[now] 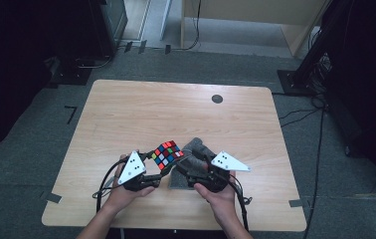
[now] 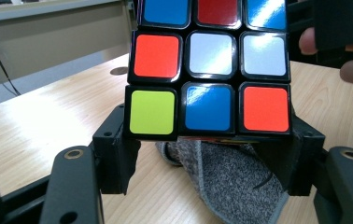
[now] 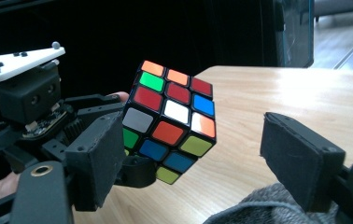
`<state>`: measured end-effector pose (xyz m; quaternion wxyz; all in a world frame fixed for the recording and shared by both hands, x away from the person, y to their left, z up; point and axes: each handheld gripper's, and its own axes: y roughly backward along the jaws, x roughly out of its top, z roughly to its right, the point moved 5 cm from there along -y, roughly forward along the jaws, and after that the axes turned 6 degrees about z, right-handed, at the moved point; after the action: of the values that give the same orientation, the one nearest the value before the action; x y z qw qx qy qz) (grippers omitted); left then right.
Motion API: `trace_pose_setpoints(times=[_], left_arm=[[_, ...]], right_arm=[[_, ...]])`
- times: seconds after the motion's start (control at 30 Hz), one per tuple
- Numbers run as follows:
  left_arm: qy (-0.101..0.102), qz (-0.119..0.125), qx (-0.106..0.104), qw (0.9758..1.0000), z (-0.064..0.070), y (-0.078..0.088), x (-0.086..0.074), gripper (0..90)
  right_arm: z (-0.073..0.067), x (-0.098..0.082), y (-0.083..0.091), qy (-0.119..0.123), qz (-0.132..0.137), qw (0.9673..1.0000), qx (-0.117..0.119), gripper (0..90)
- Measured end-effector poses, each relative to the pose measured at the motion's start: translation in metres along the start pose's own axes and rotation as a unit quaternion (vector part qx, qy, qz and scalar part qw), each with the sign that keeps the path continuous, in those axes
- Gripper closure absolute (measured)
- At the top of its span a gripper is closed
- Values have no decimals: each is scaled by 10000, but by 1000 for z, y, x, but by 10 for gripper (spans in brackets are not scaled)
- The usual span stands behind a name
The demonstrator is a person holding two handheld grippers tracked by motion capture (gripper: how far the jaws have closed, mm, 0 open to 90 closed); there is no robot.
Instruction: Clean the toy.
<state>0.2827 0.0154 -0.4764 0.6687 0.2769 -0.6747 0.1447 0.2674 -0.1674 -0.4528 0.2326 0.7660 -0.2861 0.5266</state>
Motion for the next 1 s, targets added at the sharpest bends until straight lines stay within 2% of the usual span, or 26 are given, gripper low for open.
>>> trace_pose_setpoints(times=[0.23, 0.3, 0.4, 0.53, 0.6, 0.67, 0.73, 0.87, 0.9, 1.0], left_arm=[[-86, 54, -10, 9999, 7, -3, -1, 344], [-115, 45, -12, 9999, 9, -4, -2, 343], [-161, 36, -16, 9999, 11, -5, -3, 344], [-337, 74, -25, 9994, 17, -7, -4, 343], [-439, 86, -31, 9990, 20, -8, -4, 343], [-575, 94, 20, 9983, 23, -9, -5, 343], [-564, 78, 75, 9983, 23, -10, -6, 341], [-670, -14, 275, 9974, 26, -14, -6, 326], [-687, 12, 309, 9972, 27, -14, -5, 305], [-786, 39, 346, 9963, 31, -14, -1, 288]], right_arm=[[0, -5, -3, -315, -102, 9995, 7, 185], [0, -6, -4, -544, -110, 9984, 70, 184], [0, -7, -6, -737, -115, 9971, 148, 180], [0, -10, -9, -1025, -164, 9943, 231, 183], [-1, -12, -10, -1158, -232, 9926, 282, 218], [-2, -15, -11, -1250, -292, 9912, 310, 292], [-2, -15, -11, -1382, -291, 9895, 322, 310], [-4, -16, -9, -1303, -293, 9910, 11, 343], [-5, -17, -9, -1167, -318, 9925, -146, 344], [-10, -20, -11, -867, -457, 9946, -344, 344]])
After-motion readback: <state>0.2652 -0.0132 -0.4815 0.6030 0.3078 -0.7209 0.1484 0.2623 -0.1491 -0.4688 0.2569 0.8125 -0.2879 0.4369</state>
